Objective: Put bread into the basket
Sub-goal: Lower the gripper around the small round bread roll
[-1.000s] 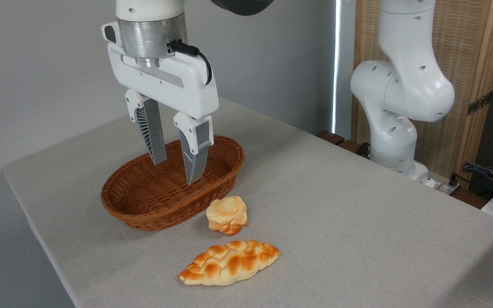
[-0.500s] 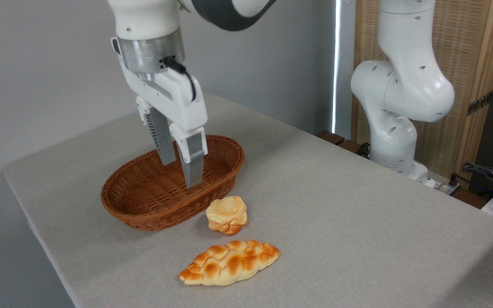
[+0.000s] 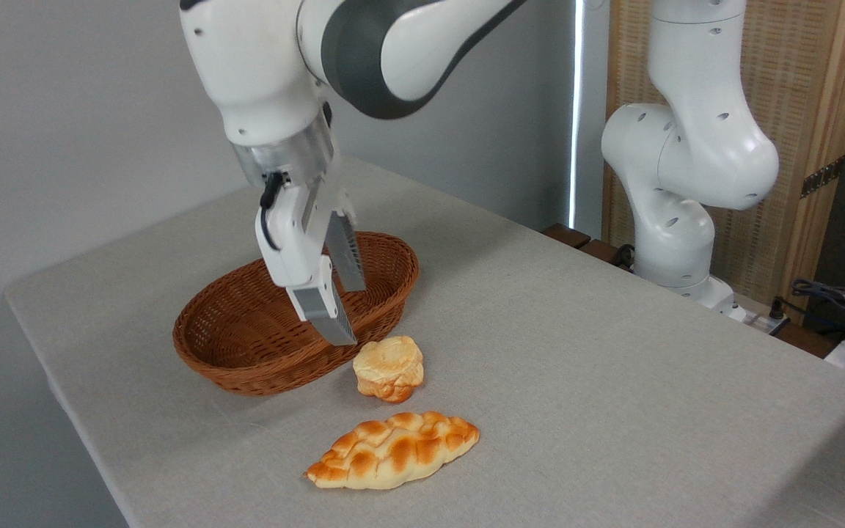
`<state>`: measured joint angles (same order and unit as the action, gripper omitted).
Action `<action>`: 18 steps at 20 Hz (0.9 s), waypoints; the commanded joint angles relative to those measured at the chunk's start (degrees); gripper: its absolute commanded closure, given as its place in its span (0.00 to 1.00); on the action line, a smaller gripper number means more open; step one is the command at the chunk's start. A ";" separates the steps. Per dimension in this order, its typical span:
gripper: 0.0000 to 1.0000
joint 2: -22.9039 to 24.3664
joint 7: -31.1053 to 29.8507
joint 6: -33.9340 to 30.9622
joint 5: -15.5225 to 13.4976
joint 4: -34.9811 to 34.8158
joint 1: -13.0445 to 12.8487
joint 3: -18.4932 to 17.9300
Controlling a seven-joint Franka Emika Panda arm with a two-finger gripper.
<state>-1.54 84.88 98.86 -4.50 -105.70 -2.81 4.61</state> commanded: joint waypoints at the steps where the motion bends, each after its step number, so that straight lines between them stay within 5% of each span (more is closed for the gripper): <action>1: 0.00 1.36 9.76 0.19 0.71 -2.84 -0.09 -0.04; 4: 0.00 1.01 15.82 0.19 5.80 -3.36 -0.09 0.04; 9: 0.00 0.92 22.78 0.45 9.50 -4.86 -0.09 0.04; 18: 0.00 -0.22 24.98 3.44 10.38 -7.06 -0.18 0.13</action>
<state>-1.69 108.93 100.64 4.93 -112.02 -2.81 4.71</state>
